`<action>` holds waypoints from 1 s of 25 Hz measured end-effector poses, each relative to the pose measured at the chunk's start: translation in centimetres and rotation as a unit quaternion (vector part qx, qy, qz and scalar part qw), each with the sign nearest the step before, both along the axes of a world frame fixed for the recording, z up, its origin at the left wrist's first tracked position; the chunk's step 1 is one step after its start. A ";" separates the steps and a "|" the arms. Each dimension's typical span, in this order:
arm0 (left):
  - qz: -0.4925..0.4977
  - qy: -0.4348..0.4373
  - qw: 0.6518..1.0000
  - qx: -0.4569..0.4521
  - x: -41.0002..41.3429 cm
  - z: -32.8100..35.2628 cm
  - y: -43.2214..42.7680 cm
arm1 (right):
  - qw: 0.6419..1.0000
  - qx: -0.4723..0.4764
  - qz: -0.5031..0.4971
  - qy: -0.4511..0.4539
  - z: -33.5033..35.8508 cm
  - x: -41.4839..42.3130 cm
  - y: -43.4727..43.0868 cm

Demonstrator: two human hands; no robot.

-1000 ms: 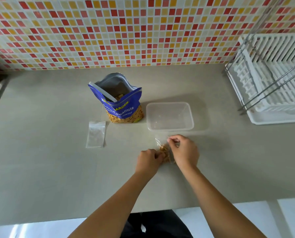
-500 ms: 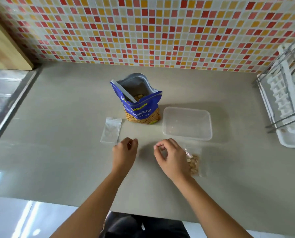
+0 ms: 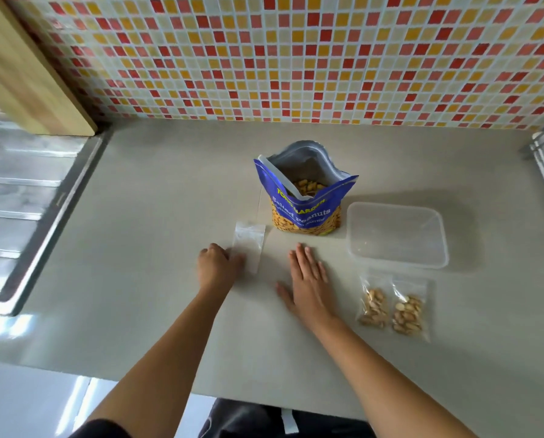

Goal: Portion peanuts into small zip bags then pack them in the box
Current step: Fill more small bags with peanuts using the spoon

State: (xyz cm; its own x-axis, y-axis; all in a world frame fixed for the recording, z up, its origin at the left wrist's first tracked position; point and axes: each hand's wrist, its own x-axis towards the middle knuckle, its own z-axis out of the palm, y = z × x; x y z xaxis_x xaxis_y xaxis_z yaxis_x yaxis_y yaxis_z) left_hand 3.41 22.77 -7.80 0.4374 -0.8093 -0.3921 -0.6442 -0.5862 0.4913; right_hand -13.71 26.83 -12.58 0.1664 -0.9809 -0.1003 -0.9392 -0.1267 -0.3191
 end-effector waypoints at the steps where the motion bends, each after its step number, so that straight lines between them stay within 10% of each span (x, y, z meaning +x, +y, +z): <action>1: -0.007 -0.001 1.000 0.017 0.2 0.1 -0.4 | 1.000 -0.011 -0.008 0.014 -0.3 0.2 0.3; 25: -0.040 0.067 0.994 0.072 3.6 -0.2 -2.4 | 0.996 -0.026 -0.051 0.062 -0.3 1.0 0.7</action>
